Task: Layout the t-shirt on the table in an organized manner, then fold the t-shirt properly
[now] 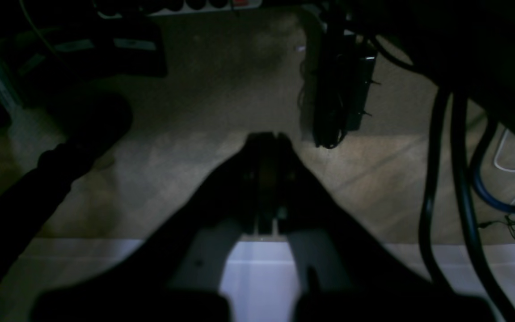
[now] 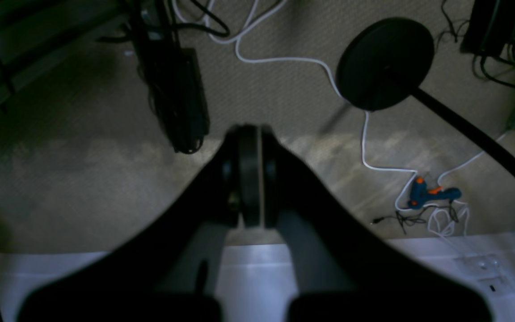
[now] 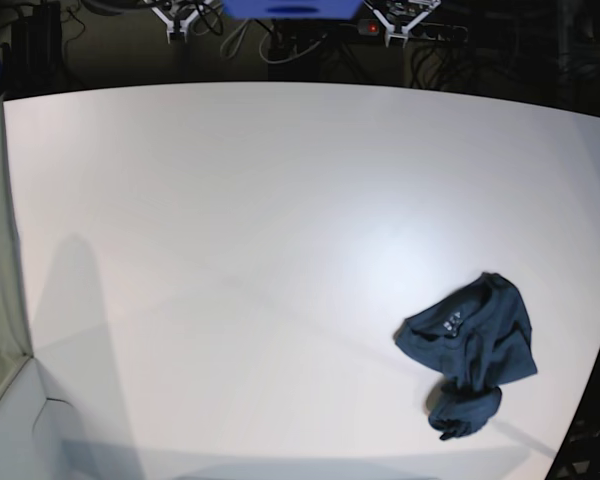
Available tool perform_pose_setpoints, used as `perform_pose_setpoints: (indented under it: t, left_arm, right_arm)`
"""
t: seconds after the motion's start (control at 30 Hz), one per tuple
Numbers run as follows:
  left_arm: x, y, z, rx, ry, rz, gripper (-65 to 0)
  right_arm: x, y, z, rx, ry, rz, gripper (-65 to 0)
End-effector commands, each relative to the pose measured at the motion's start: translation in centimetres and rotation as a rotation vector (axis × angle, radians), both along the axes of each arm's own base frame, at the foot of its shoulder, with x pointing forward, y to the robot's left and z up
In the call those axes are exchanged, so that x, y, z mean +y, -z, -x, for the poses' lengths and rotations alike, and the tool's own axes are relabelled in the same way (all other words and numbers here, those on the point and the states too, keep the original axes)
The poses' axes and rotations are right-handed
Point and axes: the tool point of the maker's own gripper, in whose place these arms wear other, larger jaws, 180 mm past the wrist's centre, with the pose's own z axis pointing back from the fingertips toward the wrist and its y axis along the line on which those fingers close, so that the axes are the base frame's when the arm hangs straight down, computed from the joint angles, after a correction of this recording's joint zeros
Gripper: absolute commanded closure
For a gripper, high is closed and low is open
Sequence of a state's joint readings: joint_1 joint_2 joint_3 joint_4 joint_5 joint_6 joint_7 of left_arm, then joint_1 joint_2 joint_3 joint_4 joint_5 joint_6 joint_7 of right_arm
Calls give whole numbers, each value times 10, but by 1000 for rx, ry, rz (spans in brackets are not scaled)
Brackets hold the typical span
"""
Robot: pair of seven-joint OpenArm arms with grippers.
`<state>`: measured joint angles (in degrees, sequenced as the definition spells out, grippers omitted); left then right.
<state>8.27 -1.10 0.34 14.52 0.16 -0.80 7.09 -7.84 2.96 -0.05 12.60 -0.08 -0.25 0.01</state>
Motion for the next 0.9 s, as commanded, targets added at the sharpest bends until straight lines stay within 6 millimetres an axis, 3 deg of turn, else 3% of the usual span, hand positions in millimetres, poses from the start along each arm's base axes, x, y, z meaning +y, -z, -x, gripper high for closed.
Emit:
perform_pose_setpoints:
  t: [0.0, 0.23, 0.37, 0.57, 0.67, 0.8, 0.87]
  left_arm:
    - [3, 0, 3, 2, 3, -11, -3]
    - [4, 0, 5, 5, 0, -13, -3]
    - [3, -1, 15, 16, -3, -12, -1]
    - [10, -10, 32, -22, 0, -16, -1]
    - [11, -23, 42, -67, 8, -12, -1]
    - [16, -54, 37, -179, 28, -9, -1]
    - [12, -71, 25, -246, 34, 2, -1]
  right_arm:
    - [2, 0, 2, -2, -3, -9, 0]
    - [2, 0, 3, 0, -3, -9, 0]
    - [0, -2, 11, -6, -6, -6, 0]
    - [-4, -22, 22, -96, -28, 3, 0]
    - [-15, -40, 28, -146, -49, 21, 0]
    - [-18, -67, 27, -223, -79, 10, 0]
    - [-14, -82, 19, -271, -97, -26, 0]
